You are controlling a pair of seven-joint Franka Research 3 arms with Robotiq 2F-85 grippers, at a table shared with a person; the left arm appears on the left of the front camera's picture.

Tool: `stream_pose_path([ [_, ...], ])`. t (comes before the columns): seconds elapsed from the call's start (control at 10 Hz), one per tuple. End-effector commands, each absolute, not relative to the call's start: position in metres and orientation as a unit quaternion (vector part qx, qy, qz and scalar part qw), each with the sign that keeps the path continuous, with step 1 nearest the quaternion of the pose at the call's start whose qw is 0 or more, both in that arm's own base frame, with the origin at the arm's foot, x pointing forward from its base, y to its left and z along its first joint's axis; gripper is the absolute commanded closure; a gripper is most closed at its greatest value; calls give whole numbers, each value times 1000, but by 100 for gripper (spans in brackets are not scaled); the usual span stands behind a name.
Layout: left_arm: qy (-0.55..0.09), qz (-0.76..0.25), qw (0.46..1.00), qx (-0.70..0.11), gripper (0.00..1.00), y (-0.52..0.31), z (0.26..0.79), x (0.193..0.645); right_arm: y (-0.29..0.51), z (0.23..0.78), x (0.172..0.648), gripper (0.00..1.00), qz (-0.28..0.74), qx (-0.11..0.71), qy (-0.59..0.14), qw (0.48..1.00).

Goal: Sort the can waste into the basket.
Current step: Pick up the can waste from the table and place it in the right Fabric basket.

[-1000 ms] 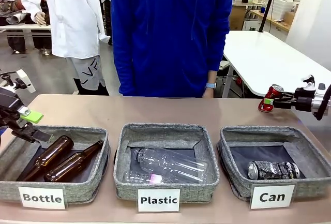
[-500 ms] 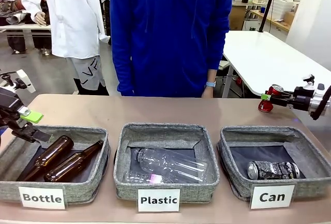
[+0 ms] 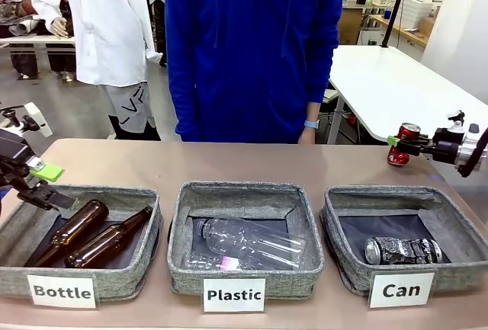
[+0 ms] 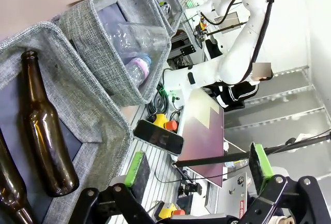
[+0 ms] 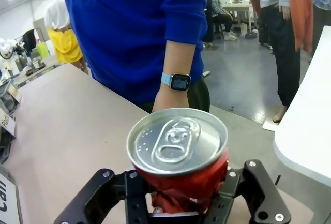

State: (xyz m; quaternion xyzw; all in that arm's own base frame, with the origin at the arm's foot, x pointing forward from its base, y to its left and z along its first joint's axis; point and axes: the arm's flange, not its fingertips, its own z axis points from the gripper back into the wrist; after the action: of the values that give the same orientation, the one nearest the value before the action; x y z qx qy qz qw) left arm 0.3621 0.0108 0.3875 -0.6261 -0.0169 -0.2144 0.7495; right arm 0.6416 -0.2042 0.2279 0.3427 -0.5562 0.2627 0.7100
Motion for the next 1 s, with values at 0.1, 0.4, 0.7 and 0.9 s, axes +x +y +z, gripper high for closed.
stream_pose_path([
  [0.1,-14,-219,747,-627,0,13,390,359,-187,287,621,100,290,346,-543,708],
  [0.4,-14,-219,747,-627,0,13,390,359,-144,388,561,100,348,373,-456,729],
  [0.7,-14,-219,747,-627,0,13,390,359,-69,412,482,100,516,304,-278,751],
  [0.9,-14,-219,747,-627,0,13,390,359,-34,397,437,100,644,277,-211,681],
])
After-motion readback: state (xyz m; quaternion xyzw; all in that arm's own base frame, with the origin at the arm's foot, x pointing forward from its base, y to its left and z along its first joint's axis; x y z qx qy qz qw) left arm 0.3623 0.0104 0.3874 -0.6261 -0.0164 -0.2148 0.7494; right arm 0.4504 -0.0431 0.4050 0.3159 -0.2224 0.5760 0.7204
